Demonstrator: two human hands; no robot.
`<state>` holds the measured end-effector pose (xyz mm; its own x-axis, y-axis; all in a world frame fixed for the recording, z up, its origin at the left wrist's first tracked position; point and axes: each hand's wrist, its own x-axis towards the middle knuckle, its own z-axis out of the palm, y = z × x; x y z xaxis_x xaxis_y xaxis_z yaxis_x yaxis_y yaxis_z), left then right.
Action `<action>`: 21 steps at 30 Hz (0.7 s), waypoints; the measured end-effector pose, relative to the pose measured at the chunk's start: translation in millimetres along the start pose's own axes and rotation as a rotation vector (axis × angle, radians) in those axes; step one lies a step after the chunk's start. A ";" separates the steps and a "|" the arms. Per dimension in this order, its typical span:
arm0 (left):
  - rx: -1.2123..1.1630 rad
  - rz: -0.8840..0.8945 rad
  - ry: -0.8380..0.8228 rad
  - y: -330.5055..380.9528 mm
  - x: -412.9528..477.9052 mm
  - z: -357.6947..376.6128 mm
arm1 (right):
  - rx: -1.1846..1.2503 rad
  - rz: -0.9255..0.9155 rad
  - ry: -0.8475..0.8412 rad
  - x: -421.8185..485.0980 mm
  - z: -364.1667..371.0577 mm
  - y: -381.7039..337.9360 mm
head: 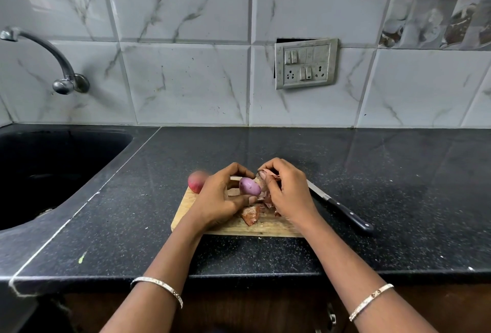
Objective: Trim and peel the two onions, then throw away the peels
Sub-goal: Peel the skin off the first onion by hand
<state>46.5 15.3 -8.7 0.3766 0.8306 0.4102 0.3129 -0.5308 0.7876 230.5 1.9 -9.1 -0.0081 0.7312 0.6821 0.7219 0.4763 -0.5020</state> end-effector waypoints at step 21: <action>-0.322 -0.083 0.081 4.4 -4.9 -1.7 | 0.166 -0.076 -0.060 -2.3 -7.8 -15.9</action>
<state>44.5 9.2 -6.4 0.2867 0.8863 0.3637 0.0429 -0.3912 0.9193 224.3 -11.2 1.4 -0.1028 0.7156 0.6908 0.5939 0.6013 -0.5345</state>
